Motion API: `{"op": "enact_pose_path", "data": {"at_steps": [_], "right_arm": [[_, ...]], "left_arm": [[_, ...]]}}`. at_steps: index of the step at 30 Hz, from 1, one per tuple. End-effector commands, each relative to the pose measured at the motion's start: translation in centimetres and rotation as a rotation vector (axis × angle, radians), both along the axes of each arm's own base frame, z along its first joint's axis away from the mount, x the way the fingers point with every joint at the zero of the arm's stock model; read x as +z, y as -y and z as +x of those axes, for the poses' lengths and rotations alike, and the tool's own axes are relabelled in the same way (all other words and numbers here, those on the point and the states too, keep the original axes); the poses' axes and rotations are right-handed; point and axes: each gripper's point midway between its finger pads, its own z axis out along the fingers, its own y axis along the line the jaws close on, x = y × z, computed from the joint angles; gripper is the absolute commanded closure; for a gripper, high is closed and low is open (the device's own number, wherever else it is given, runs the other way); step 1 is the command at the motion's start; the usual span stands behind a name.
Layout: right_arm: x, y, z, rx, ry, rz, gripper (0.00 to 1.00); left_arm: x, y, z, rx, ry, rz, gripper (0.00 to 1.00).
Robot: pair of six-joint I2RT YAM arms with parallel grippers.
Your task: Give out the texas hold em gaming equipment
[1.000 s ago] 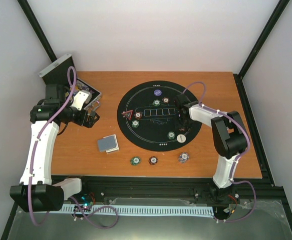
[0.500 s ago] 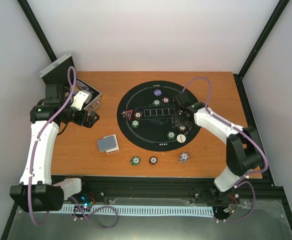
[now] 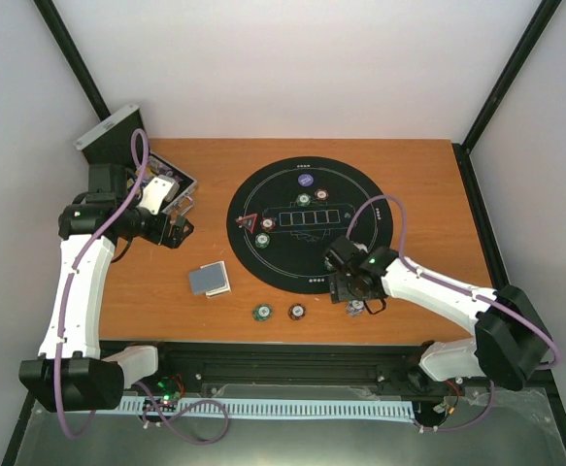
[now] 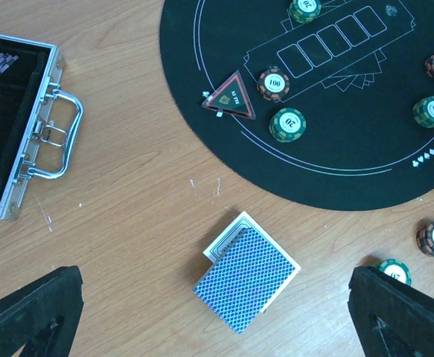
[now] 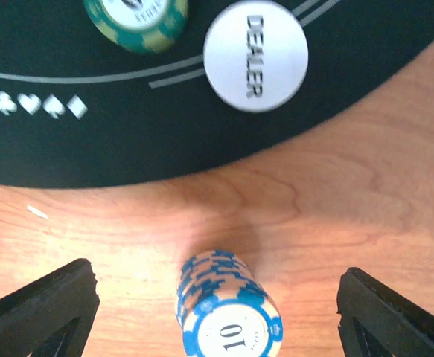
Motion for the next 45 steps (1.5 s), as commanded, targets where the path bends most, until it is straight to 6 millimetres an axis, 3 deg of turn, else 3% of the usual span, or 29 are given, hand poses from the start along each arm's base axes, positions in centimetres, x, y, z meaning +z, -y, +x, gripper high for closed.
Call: {"op": "enact_pose_path", "data": {"at_steps": [1,22,31,45], "right_arm": [[-1.2,0.6,-1.7,-0.065,-0.036,0.017,0.14],[-2.9,0.7,-2.7,-0.042,-0.065,0.037,0.39],[-3.6,0.7,-2.9,-0.031,-0.085,0.027,0.41],[-2.9,0.6,-2.7,-0.031,-0.076,0.031,0.59]], "left_arm": [[0.5,0.1,0.0,-0.008,0.023,-0.011,0.0],[1.1,-0.2,0.4,0.014,0.04,0.0,0.0],[1.3,-0.2,0.4,0.015,0.041,-0.002,0.0],[1.2,-0.3,0.2,0.013,0.041,0.006,0.0]]}}
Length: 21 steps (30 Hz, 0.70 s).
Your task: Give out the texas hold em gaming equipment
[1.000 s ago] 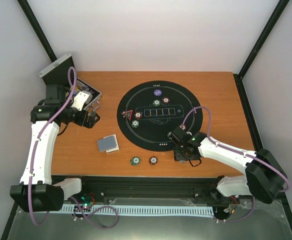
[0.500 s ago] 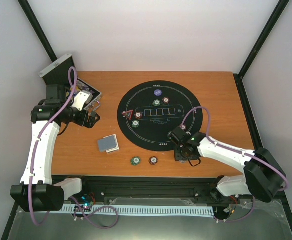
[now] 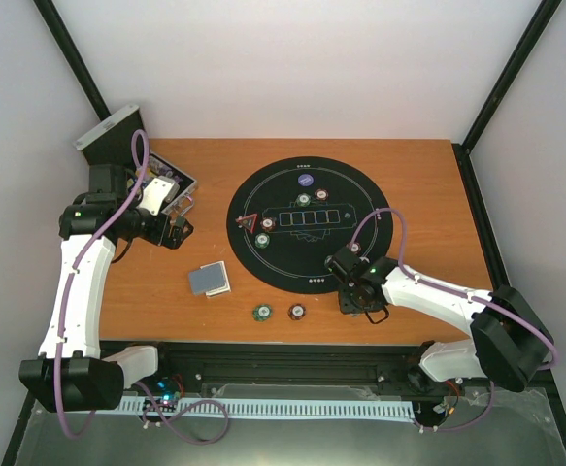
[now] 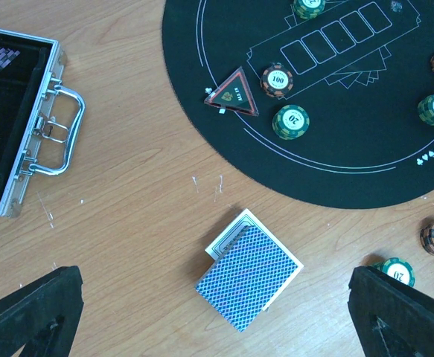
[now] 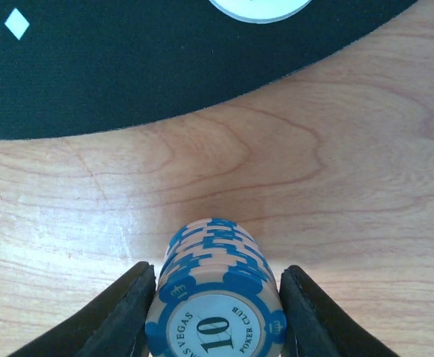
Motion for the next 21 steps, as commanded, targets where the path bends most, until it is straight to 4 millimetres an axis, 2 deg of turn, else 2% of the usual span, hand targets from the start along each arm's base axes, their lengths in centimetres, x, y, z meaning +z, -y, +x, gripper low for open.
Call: {"op": "enact_pose_path", "data": {"at_steps": [1,6,12,17,21], "right_arm": [[0.7,-0.2,0.2,0.003,0.015,0.001,0.59],[1.8,-0.2,0.5,0.005,0.027,-0.005,0.63],[4.8,-0.8,1.4,0.018,0.072,0.007,0.63],[7.7,-2.7,3.3,0.053,0.124,0.028,0.63],[9.6,-5.8,6.6,0.105,0.168,0.038,0.63]], "left_arm": [[1.6,-0.1,0.2,0.007,0.049,-0.001,0.0],[1.5,-0.1,0.3,0.007,0.047,-0.001,0.0],[1.5,-0.1,0.4,0.005,0.045,-0.004,0.0],[1.2,0.0,0.6,0.007,0.034,-0.012,0.0],[1.1,0.0,0.6,0.008,0.028,-0.018,0.0]]}}
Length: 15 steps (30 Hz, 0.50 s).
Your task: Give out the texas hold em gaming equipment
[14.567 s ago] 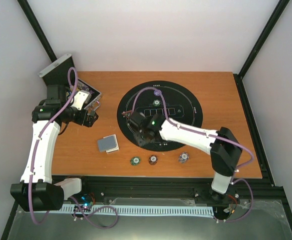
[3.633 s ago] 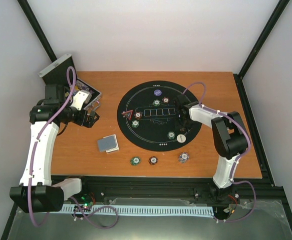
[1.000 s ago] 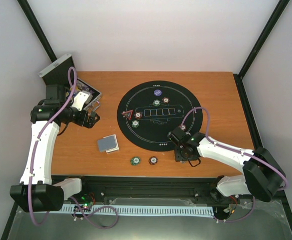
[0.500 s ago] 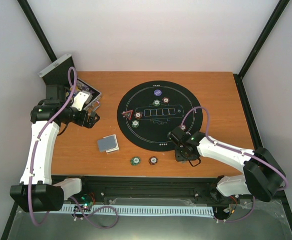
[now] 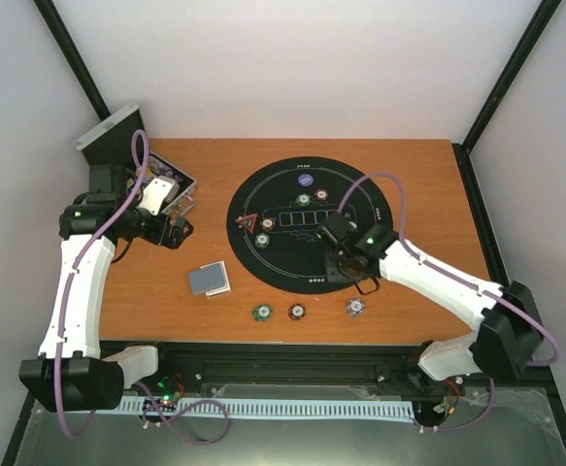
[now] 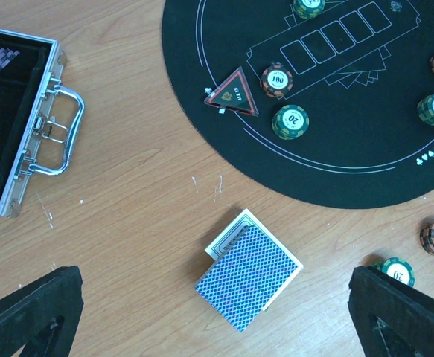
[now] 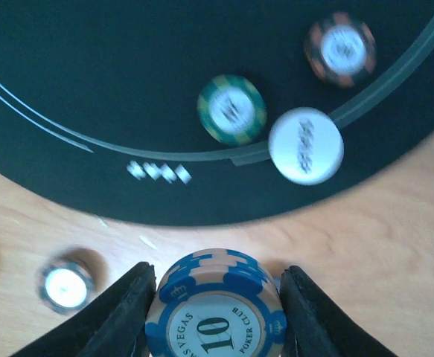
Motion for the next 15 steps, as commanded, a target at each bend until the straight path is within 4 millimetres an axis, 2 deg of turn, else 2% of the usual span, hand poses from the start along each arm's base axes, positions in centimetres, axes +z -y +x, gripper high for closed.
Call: {"op": "enact_pose_path", "data": {"at_steps": [1,5,6,9,12,15], "right_arm": [[2.1,-3.5,3.7,0.076,0.063,-0.018,0.63],[2.1,-7.8,8.4,0.14,0.092,-0.042,0.63],[1.1,-8.9,9.7,0.154,0.079,-0.061,0.63],[0.9,-12.3,14.1,0.183,0.098,-0.049,0.64],[-0.6,-14.5,18.2,0.183,0.084,-0.039,0.65],[-2.3,-16.1,21.0,0.179,0.062,-0.023,0.66]], "left_arm": [[1.1,0.0,0.6,0.008,0.028,-0.018,0.0],[0.8,0.1,0.5,0.007,0.021,-0.024,0.0],[0.8,0.1,0.5,0.009,0.018,-0.025,0.0],[0.6,0.2,0.6,0.009,0.012,-0.029,0.0],[0.6,0.2,0.6,0.009,0.013,-0.029,0.0],[0.7,0.1,0.6,0.01,0.018,-0.025,0.0]]}}
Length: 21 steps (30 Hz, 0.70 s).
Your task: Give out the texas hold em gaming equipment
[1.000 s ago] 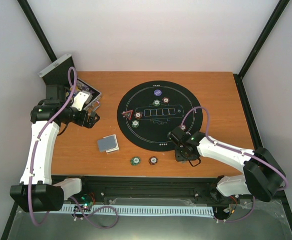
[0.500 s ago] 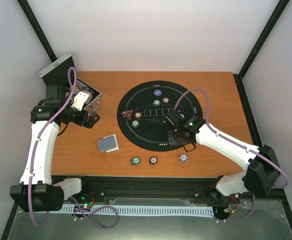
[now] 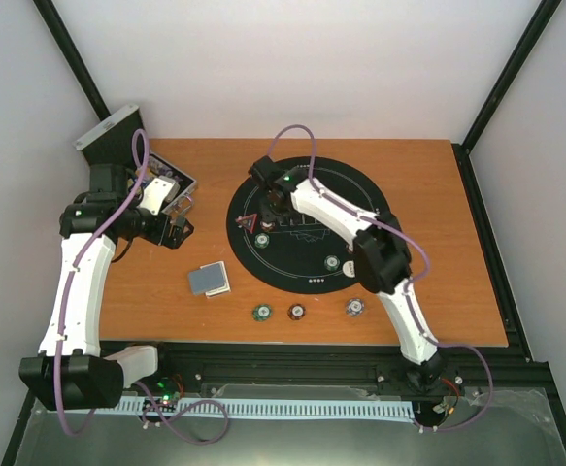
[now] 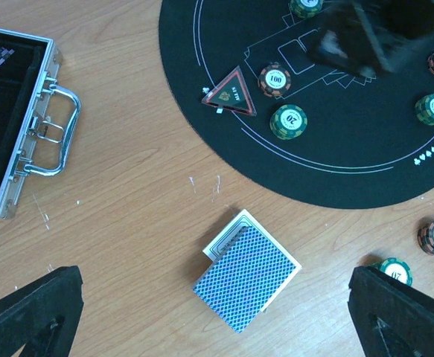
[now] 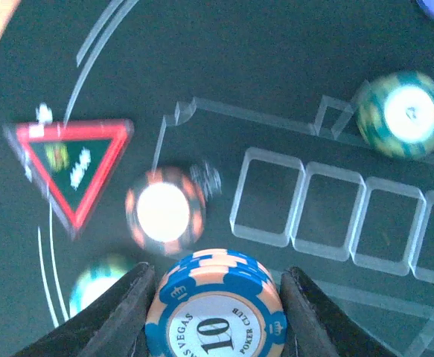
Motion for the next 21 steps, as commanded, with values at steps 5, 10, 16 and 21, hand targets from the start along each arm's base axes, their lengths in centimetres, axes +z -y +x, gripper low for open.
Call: {"op": "enact_pose_path", "data": {"at_steps": [5,10,16,21], "right_arm": [[-3.0,-2.6,3.9,0.022,-0.061,0.034,0.66],[-4.1,-2.5,2.7,0.024,-0.078,0.038,0.66],[-6.0,-1.4,0.5,0.027,-0.118,0.009,0.66],[-6.3,-1.6,-0.6,0.038,-0.121,-0.002,0.66]], "left_arm": [[0.9,0.0,0.4,0.012,0.027,-0.013,0.0],[0.9,-0.1,0.3,0.01,0.031,-0.008,0.0],[0.7,-0.1,0.2,0.012,0.028,-0.01,0.0],[0.8,-0.1,0.3,0.011,0.029,-0.008,0.0]]}}
